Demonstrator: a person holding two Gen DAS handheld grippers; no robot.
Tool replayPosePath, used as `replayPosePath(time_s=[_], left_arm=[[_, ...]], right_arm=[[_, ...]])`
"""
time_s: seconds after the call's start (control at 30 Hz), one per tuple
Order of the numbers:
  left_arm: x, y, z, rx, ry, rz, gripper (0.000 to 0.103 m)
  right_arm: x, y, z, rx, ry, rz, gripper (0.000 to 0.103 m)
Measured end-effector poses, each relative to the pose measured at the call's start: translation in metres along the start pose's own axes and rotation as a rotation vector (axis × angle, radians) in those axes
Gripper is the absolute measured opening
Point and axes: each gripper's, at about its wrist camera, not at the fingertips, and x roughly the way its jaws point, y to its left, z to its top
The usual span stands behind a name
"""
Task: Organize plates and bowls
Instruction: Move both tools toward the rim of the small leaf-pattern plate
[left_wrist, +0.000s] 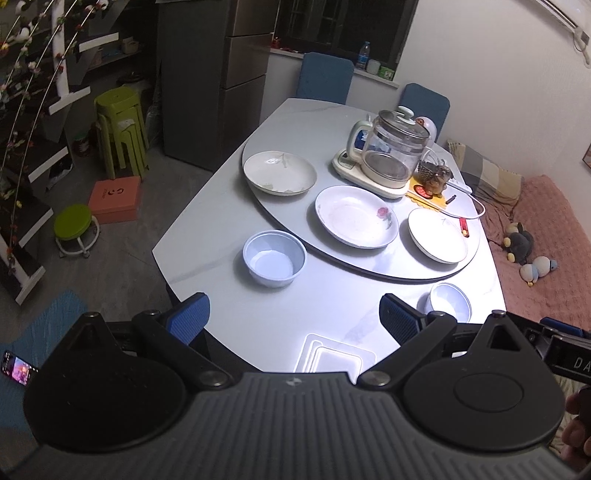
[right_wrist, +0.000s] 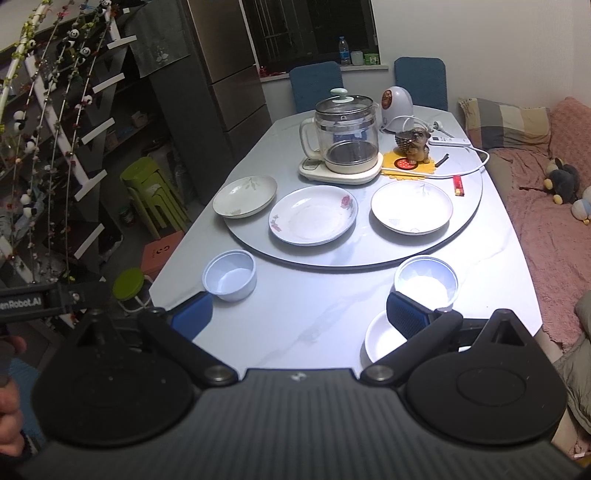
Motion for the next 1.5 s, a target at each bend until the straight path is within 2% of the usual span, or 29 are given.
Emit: replayPosePath(time_s=[0.23,0.53,0.93,1.07,1.4,1.5], left_arm=[[0.03,0.015,0.027,-0.003,0.011,-0.017,0.1],[0.088,0.026,0.082,0.069,0.018,-0.078,0.1],[0.178,0.064,0.114,-0.003,0.109,-0.079,0.1],[0.21,0.078,0.123,-0.013,0.146,-0.072,0.1],[0.276,0.086,0.161,0.019,0.191,-0.071,0.1],[0.3,0.085,0.171,0.031,0.212,-0.083,0.1]], right_arm=[[0.03,0.012,0.013,0.008,0.013,0.017,0.098],[0.075,0.03,0.046,0.051,-0.005,-0.02,0.098],[0.148,0.055,0.078,0.02,0.106,-0.018,0.098],[0.172,0.06,0.086,0.025,0.134,0.003,0.093],[0.23,0.06,0.109,0.05,0.167,-0.02,0.092],[0.249,0.057,0.116,0.06,0.184,-0.033,0.088]])
